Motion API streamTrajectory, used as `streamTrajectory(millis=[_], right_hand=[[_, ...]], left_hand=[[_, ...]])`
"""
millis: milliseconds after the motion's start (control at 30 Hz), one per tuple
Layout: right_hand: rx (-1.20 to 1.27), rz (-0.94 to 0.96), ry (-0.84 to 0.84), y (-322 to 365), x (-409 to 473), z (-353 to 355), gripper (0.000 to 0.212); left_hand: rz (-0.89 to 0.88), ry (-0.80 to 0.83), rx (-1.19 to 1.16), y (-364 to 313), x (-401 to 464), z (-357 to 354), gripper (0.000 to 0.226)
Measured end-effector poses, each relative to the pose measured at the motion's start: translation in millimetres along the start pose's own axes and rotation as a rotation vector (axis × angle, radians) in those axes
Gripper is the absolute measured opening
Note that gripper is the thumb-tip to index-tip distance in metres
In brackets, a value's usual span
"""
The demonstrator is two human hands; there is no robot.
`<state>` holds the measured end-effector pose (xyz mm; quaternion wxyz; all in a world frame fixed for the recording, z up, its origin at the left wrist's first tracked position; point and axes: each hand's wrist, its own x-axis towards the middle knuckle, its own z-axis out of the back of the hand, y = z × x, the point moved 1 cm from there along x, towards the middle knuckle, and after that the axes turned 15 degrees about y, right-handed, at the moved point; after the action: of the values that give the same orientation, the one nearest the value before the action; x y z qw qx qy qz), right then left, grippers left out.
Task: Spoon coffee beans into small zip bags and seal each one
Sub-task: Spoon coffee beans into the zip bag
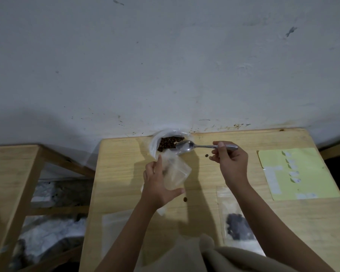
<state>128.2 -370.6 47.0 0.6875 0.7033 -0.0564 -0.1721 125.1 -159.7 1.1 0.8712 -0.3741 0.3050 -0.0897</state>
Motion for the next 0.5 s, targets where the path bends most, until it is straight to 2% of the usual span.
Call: streamTrajectory(millis=[133, 333, 433, 500], right_hand=[[-0.112, -0.016, -0.052, -16.0, 14.5, -9.1, 0.015], [-0.306, -0.075, -0.007, -38.5, 31.1, -38.5, 0.018], [-0.16, -0.21, -0.036, -44.4, 37.6, -54.3, 0.026], [-0.001, -0.308, -0.078, -46.3, 42.4, -59.3, 0.022]], left_hand=[[0.013, -0.005, 0.027, 2.7, -1.9, 0.6, 0.128], [-0.012, -0.015, 0.044, 4.0, -0.3, 1.7, 0.132], [-0.055, -0.022, 0.048, 3.6, 3.4, 5.5, 0.133], [-0.075, -0.027, 0.033, 3.3, 5.3, 8.2, 0.132]])
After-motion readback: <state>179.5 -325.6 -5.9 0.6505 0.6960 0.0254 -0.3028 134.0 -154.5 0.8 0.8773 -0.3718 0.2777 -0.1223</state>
